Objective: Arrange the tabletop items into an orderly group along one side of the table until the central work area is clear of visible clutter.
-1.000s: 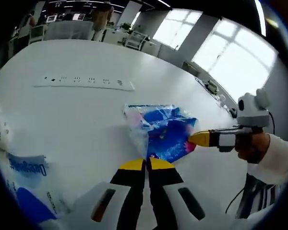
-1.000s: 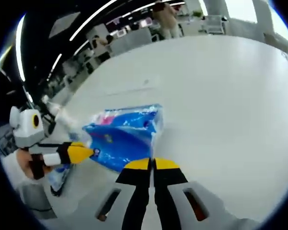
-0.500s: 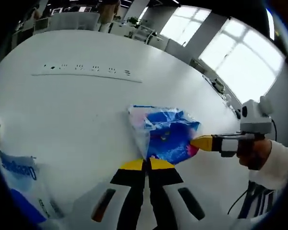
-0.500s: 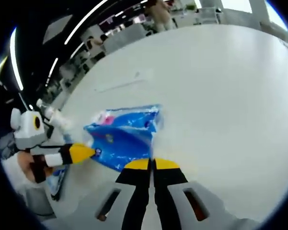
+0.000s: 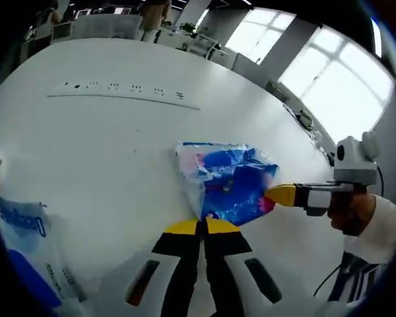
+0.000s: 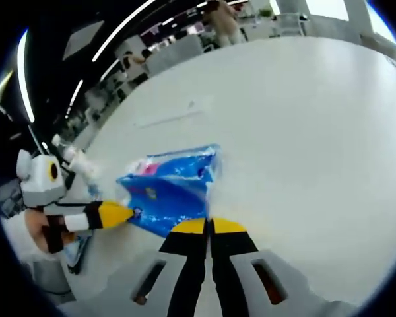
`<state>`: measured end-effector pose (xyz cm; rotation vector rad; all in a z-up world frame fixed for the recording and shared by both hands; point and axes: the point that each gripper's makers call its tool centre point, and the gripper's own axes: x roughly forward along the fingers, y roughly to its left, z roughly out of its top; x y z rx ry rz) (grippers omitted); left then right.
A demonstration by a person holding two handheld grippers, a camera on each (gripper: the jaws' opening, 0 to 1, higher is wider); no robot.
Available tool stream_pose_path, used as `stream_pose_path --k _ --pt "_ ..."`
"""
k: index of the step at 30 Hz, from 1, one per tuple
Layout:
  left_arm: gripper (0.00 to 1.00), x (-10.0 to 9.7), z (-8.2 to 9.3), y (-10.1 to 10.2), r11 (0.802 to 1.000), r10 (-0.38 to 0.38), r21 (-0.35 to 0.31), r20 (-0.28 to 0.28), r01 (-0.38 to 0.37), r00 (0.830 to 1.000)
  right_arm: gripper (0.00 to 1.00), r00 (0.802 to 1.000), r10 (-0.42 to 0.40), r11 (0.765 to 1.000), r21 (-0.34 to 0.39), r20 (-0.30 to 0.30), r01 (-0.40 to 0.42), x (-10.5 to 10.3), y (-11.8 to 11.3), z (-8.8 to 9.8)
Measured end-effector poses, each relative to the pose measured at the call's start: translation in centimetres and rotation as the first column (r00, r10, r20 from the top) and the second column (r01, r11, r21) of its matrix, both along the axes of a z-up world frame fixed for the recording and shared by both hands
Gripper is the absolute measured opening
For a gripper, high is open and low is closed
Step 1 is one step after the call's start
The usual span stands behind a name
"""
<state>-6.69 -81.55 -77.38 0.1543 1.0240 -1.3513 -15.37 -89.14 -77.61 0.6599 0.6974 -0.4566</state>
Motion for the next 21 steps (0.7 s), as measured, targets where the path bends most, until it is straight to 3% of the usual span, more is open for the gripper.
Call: stream_pose_path --k 3,6,9,12,15,19,21 --pt "0.01 0.1 0.1 0.3 1.000 -0.009 0.021 0.012 0.009 1.000 0.03 0.999 0.025 1.000 0.002 -0.027 -0.025 0.2 0.2 0.1" --pt "0.06 1.2 1.0 0.4 0.999 -0.035 0.005 0.111 0.035 0.993 0.18 0.998 0.047 0.998 -0.046 -0.031 -0.048 0.6 0.1 0.8" --pt "0.06 1.3 1.9 0.7 1.000 -0.007 -0.005 0.060 0.008 0.998 0.29 0.999 0.037 0.998 -0.057 -0.023 -0.038 0.6 0.3 1.5" --pt "0.13 1.2 3.6 0.9 0.998 -0.020 -0.053 0.084 0.024 0.996 0.33 0.999 0.038 0.997 -0.068 0.003 -0.037 0.4 1.0 2.7" --pt "0.36 1.0 4.5 1.5 0.996 -0.041 -0.069 0.120 0.049 0.992 0.41 0.998 0.063 0.995 -0.077 0.028 -0.061 0.2 2.0 3.8" --pt "0.80 1.4 4.7 2.8 0.998 -0.011 -0.052 0.151 0.019 0.988 0.50 0.994 0.095 0.992 -0.087 0.051 -0.090 -0.6 3.0 5.1" --pt "0.91 1.3 5.2 3.4 0.998 0.006 -0.068 0.156 0.005 0.988 0.54 0.992 0.102 0.991 -0.098 0.078 -0.094 -0.9 3.5 6.0"
